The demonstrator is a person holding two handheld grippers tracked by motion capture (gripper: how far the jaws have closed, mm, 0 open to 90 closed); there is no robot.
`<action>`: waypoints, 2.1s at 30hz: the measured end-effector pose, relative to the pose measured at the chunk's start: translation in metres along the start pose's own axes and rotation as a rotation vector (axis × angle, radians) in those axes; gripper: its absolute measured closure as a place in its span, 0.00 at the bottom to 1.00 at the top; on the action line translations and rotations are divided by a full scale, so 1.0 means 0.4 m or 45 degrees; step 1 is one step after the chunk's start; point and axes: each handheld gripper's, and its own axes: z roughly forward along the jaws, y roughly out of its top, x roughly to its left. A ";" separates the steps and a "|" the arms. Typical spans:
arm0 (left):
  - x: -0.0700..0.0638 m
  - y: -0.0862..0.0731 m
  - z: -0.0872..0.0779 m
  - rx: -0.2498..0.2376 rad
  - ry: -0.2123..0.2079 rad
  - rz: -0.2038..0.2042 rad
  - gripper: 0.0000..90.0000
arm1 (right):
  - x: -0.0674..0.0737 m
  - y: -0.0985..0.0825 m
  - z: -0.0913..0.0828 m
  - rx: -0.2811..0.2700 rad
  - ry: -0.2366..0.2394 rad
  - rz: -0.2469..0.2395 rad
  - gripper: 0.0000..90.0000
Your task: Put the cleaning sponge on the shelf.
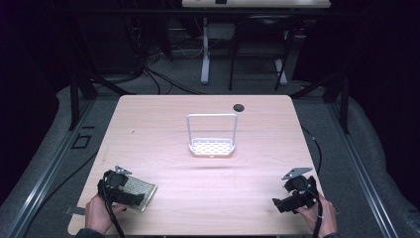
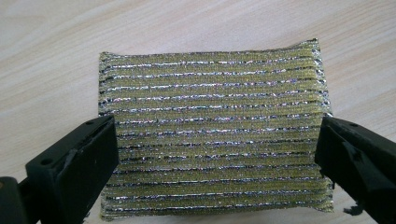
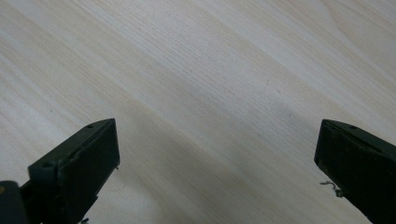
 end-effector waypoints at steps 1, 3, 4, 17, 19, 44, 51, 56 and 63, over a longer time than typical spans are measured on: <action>0.000 0.001 0.003 0.014 -0.008 0.007 0.00 | 0.000 0.000 -0.001 0.003 0.000 0.001 0.00; -0.003 0.001 0.011 0.032 -0.015 0.029 0.00 | -0.001 0.000 -0.003 -0.009 -0.010 -0.004 0.00; -0.005 0.001 0.011 0.041 -0.016 0.033 0.00 | -0.001 0.002 -0.006 -0.030 -0.014 -0.004 0.00; -0.025 -0.001 0.026 0.059 0.037 0.048 0.00 | 0.003 0.003 -0.007 -0.030 -0.017 -0.010 0.00; -0.028 -0.001 0.028 0.057 0.046 0.047 0.00 | 0.006 0.005 -0.009 -0.021 -0.016 -0.006 0.00; -0.033 -0.005 0.005 -0.032 0.168 0.093 0.50 | 0.010 0.006 -0.016 -0.035 -0.020 -0.036 0.03; -0.039 -0.004 0.000 -0.064 0.168 0.159 0.58 | 0.012 0.008 -0.017 -0.035 -0.020 -0.040 0.04; -0.037 -0.004 -0.009 -0.077 0.165 0.173 0.61 | 0.011 0.007 -0.017 -0.034 -0.017 -0.040 0.05; -0.036 -0.002 -0.029 -0.118 0.128 0.161 0.61 | 0.007 0.008 -0.022 -0.043 -0.026 -0.045 0.05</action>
